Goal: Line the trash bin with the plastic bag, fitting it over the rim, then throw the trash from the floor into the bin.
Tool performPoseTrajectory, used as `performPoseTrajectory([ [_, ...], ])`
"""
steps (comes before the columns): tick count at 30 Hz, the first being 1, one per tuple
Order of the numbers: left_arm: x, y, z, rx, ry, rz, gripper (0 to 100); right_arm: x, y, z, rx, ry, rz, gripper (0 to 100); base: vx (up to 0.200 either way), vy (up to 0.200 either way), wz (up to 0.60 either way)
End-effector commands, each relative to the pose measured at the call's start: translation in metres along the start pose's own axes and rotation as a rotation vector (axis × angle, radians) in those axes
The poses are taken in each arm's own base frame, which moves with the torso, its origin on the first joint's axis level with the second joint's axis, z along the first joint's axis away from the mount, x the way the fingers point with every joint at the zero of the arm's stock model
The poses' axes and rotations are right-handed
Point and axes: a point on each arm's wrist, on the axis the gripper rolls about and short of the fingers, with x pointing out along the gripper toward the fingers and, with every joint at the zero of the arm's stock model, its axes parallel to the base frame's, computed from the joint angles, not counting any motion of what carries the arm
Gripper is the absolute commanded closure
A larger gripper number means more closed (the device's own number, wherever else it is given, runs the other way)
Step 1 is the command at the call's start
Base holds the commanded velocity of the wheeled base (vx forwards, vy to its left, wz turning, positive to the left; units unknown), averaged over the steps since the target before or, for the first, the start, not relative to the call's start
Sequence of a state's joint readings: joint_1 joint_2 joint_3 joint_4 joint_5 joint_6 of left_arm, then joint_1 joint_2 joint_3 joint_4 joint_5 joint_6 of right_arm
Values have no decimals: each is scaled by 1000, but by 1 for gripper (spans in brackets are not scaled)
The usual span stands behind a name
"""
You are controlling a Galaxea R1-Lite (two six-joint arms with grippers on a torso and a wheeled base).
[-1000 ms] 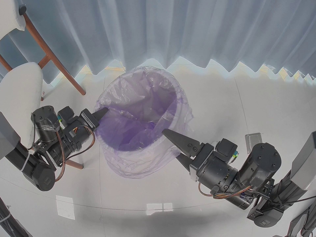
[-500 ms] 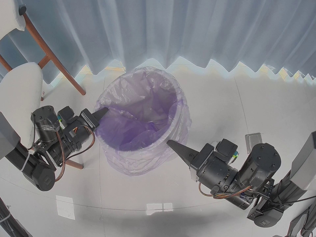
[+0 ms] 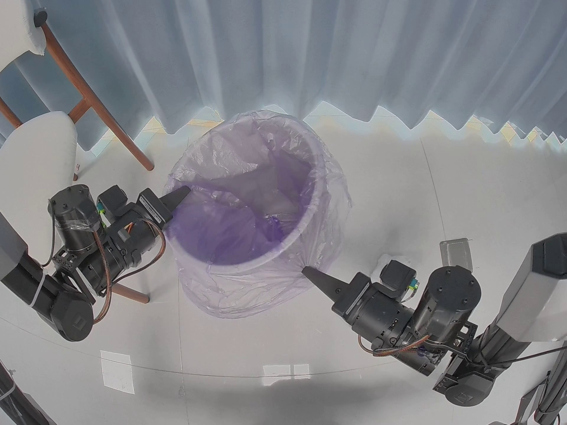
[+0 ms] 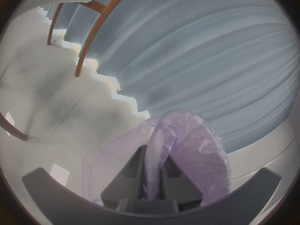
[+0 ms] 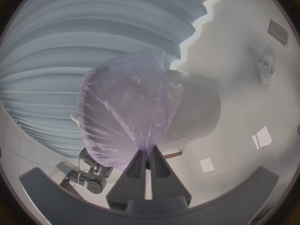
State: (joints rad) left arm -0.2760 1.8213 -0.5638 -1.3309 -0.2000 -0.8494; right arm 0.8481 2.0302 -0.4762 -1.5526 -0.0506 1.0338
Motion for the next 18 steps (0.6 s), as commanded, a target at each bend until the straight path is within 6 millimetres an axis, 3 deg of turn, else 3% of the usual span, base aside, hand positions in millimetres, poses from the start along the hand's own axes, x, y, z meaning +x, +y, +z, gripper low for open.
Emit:
performPoseTrajectory([
  [1,-3,-4,4,0,-8,-6,100,4,-11,3,-2,-15,-25,100,0,0,0],
  [11,-5,-2,2,-2,5,6,100,5,-16,21,-26,-76,-37,100,0,0,0],
  [18,-4,-1,3,-1,7,18,100,6,-18,21,-27,-75,-42,100,0,0,0],
])
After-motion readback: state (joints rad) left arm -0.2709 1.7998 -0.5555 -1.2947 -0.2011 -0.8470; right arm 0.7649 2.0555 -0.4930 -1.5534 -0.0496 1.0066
